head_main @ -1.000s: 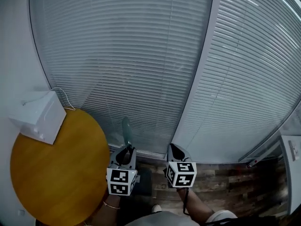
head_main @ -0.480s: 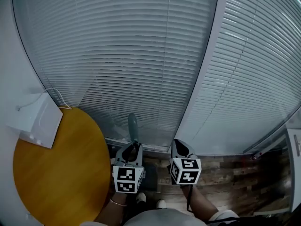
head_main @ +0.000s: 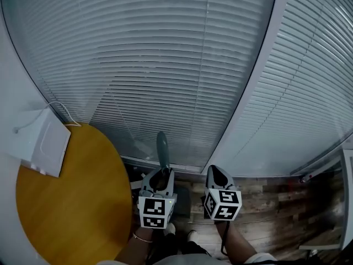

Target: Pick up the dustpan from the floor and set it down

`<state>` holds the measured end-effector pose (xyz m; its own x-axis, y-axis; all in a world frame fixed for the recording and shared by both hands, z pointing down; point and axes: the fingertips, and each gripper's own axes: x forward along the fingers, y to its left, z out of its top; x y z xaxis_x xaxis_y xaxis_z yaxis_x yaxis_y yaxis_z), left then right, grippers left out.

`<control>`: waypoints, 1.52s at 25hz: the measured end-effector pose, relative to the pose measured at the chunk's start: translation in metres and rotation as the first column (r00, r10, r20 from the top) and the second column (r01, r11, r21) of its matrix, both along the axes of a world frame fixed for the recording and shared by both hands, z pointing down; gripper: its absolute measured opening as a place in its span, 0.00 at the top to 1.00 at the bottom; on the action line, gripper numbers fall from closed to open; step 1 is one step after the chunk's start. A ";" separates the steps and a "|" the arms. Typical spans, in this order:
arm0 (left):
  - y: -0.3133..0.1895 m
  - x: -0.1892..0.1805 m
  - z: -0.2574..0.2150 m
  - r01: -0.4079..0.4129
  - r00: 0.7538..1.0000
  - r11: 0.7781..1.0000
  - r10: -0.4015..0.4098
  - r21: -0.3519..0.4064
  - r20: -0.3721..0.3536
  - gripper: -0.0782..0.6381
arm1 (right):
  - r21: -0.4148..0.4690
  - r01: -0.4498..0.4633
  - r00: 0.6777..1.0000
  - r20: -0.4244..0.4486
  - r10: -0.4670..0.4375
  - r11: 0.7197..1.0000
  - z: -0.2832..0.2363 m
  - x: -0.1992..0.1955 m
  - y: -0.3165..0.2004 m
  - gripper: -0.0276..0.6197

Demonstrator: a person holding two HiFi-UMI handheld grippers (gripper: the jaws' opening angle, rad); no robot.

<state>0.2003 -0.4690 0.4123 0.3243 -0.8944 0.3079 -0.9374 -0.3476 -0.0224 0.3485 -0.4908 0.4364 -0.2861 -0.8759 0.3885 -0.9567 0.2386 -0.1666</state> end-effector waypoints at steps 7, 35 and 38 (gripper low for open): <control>-0.022 -0.004 0.028 -0.029 1.000 1.000 0.029 0.001 0.004 0.77 | -0.034 -0.037 0.999 -0.007 0.037 0.999 0.039 -0.007 -0.018 0.91; -0.088 -0.029 0.188 -0.014 1.000 0.993 0.014 -0.114 0.001 0.77 | -0.189 -0.130 0.991 -0.013 0.130 0.973 0.200 -0.014 -0.033 0.91; -0.091 -0.028 0.198 -0.015 1.000 0.993 0.016 -0.117 0.006 0.77 | -0.209 -0.143 0.990 -0.012 0.144 0.967 0.213 -0.012 -0.030 0.91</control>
